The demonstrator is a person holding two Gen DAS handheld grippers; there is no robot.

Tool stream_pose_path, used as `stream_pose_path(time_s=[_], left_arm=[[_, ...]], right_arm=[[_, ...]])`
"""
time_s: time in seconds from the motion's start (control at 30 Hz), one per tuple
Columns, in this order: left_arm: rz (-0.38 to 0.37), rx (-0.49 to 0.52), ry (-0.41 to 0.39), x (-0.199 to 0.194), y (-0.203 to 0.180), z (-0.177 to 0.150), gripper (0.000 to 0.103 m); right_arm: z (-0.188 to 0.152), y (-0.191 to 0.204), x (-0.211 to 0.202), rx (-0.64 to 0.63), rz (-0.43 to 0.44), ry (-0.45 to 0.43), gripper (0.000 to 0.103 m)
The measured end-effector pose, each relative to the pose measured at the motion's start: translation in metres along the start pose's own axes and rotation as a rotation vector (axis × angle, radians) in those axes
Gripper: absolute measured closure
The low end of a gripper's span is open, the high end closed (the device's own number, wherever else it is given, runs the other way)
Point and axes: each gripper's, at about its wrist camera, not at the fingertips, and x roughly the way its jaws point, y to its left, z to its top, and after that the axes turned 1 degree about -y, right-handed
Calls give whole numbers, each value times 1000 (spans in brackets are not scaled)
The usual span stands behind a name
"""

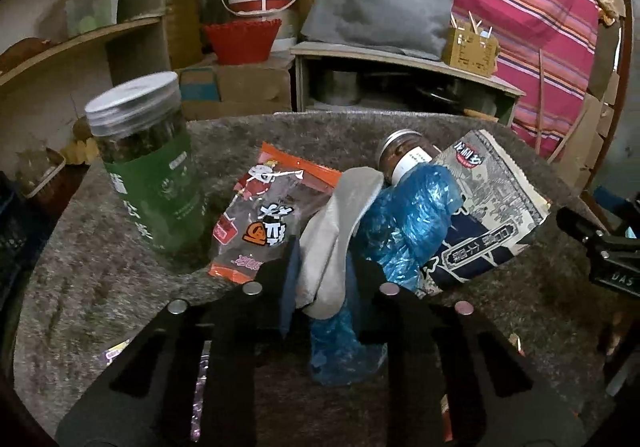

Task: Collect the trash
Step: 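Grasp the white glove with blue plastic bag using the left tool, then grasp the red snack bag with the right tool while the left tool holds the glove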

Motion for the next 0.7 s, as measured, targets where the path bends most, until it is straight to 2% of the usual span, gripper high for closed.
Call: stream_pose_path(time_s=[0.2, 0.43, 0.7], left_arm=[[40, 3, -52, -17, 1, 4, 89], [34, -20, -110, -37, 2, 15, 90], [59, -14, -88, -33, 4, 15, 90]], right_arm=[[1, 5, 5, -22, 1, 21, 4], [4, 18, 14, -78, 6, 50, 5], [10, 33, 1, -86, 85, 48, 5]])
